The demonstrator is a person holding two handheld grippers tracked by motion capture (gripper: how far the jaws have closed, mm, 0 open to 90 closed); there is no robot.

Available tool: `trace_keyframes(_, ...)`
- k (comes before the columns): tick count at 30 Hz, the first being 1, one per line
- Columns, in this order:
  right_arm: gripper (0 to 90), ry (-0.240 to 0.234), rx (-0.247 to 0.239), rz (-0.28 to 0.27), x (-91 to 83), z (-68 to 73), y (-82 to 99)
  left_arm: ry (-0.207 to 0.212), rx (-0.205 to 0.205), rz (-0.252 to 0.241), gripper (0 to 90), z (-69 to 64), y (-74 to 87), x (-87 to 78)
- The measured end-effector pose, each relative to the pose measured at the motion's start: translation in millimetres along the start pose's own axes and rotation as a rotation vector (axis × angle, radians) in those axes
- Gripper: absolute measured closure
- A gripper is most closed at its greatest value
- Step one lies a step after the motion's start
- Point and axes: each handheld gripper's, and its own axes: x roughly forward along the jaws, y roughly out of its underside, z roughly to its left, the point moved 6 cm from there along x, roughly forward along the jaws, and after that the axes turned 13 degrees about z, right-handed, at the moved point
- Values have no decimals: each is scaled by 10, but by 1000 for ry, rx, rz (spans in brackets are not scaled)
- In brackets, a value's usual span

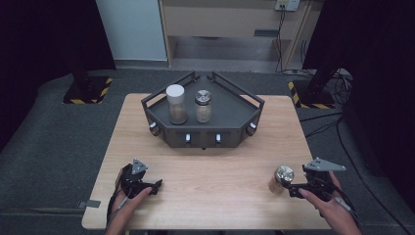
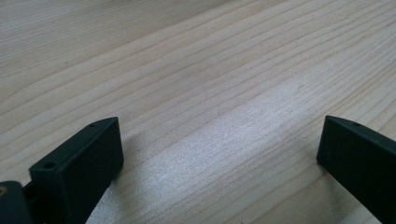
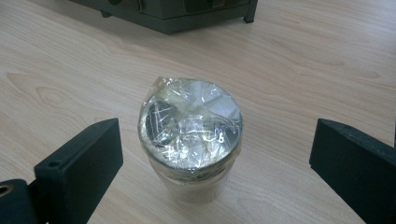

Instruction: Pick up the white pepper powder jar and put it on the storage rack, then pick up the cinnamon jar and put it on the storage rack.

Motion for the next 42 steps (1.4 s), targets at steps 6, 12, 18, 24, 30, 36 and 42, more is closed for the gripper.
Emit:
trace_keyframes(6,28,-2,1,9,36,8,34,0,0,0,0,0,0,0)
trace_keyframes(12,28,-2,-1,16,60,-2,69,0,0,0,0,0,0,0)
trace_keyframes(18,28,-3,3,28,97,6,101,0,0,0,0,0,0,0)
trace_keyframes(24,29,2,0,56,179,19,153,0,0,0,0,0,0,0)
trace_keyframes(30,30,-3,1,59,226,18,173,0,0,0,0,0,0,1)
trace_keyframes(36,31,-4,2,68,266,27,170,0,0,0,0,0,0,0)
trace_keyframes(42,32,-3,5,72,315,34,169,0,0,0,0,0,0,0)
